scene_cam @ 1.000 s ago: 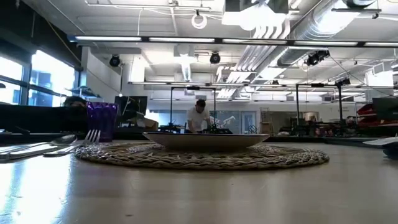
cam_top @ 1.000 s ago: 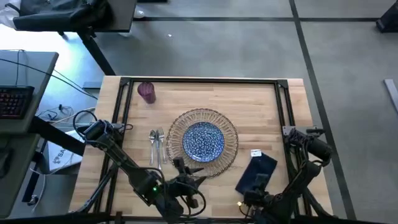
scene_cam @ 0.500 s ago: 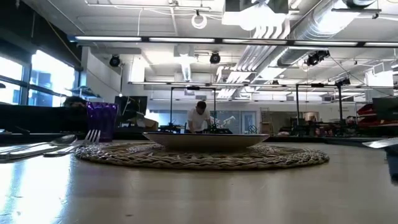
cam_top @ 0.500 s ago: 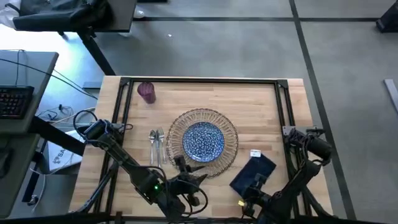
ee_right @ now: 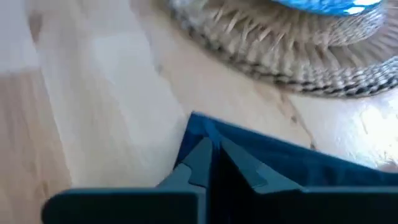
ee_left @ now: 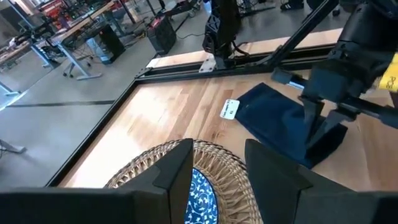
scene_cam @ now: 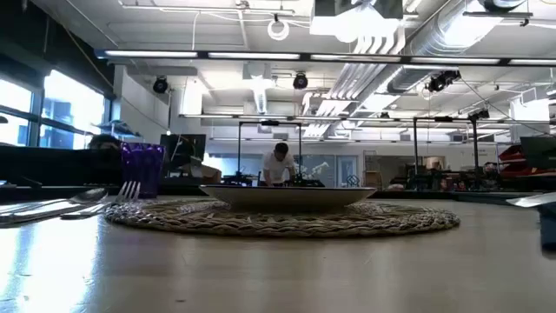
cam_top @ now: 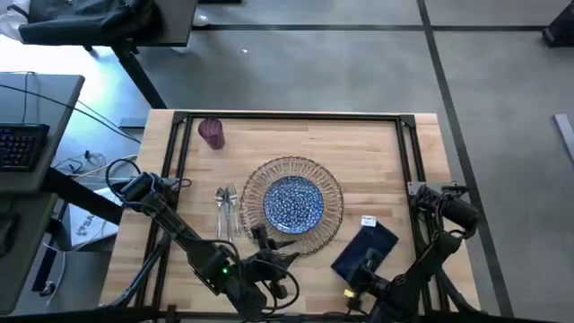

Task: Set table place
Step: Fold the blue napkin

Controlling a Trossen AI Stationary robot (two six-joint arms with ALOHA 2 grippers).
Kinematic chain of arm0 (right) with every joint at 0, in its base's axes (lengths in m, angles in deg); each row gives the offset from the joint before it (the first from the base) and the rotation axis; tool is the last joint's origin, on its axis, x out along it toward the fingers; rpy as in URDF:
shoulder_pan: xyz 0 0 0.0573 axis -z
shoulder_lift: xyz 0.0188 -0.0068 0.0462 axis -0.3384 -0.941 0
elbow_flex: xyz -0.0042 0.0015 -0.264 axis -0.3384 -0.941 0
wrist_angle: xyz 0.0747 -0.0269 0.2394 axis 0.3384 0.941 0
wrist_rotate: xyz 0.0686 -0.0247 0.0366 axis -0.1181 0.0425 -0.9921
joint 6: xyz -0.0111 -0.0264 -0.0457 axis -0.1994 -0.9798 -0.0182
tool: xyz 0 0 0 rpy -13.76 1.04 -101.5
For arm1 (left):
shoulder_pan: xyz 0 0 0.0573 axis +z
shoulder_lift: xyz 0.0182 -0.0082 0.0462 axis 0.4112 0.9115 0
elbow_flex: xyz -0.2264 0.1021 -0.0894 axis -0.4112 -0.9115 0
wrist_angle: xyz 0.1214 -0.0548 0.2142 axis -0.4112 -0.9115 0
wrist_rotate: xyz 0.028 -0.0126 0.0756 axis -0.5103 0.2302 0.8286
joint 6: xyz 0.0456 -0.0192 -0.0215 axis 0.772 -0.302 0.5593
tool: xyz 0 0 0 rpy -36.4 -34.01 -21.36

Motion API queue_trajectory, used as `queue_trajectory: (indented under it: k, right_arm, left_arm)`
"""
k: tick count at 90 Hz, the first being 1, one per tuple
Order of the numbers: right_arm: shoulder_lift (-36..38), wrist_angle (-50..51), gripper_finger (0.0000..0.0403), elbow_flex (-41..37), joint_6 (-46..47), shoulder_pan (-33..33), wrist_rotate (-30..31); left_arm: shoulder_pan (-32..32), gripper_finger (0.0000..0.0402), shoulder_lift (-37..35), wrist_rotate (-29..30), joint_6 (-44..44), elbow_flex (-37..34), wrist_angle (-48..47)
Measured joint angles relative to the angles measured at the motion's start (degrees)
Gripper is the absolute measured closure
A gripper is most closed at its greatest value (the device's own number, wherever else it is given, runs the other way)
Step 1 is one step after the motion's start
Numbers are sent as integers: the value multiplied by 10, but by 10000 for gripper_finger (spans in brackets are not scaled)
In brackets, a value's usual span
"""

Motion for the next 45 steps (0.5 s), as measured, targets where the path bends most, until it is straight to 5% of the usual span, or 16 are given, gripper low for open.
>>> queue_trajectory:
  k: [12,31,45]
  right_arm:
    - [-1,-6,401,0,59,5,58]
    - [-35,-58,395,0,18,29,14]
    - [-36,-108,350,0,-52,50,3]
  left_arm:
    - [0,274,0,0,0,0,0]
    - [0,274,0,-1,-1,0,0]
    - [0,274,0,-2,-1,0,0]
